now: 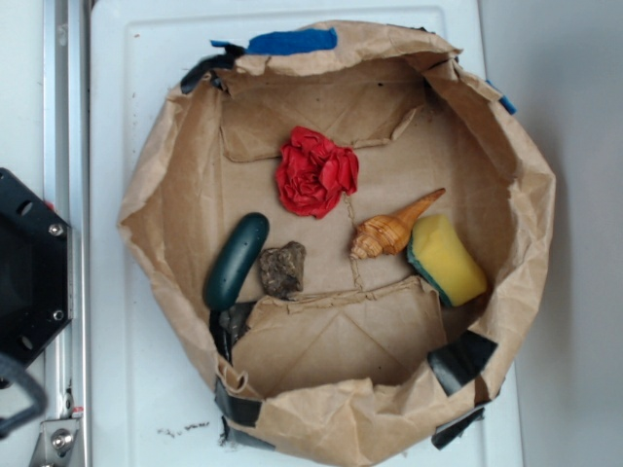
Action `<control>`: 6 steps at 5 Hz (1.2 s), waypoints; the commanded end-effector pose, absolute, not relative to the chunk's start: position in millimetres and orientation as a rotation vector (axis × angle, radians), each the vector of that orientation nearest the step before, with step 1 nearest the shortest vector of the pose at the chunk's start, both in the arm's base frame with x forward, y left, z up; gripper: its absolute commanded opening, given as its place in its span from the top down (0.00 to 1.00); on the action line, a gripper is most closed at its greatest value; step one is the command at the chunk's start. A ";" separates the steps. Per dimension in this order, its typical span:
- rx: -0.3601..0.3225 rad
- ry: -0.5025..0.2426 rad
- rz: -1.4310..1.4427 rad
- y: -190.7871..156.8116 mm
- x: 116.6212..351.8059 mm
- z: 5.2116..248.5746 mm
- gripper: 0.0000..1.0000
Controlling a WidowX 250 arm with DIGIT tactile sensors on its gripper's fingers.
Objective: Grab the green sponge.
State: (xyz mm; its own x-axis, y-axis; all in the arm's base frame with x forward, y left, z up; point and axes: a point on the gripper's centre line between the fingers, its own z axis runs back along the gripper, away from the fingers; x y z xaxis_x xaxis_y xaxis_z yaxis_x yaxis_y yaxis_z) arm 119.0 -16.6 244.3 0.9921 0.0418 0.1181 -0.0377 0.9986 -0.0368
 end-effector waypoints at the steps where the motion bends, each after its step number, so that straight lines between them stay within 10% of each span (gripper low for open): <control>1: -0.034 -0.119 0.040 -16.6 119.0 244.3 0.00; 3: -0.034 -0.175 0.031 -17.5 181.8 234.2 0.00; 6: -0.045 -0.221 -0.059 -18.1 190.7 232.8 0.00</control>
State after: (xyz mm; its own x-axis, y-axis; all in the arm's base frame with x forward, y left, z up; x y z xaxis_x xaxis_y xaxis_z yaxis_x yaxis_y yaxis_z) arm 187.7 -18.9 223.4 0.9787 -0.0759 0.1908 0.0835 0.9960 -0.0320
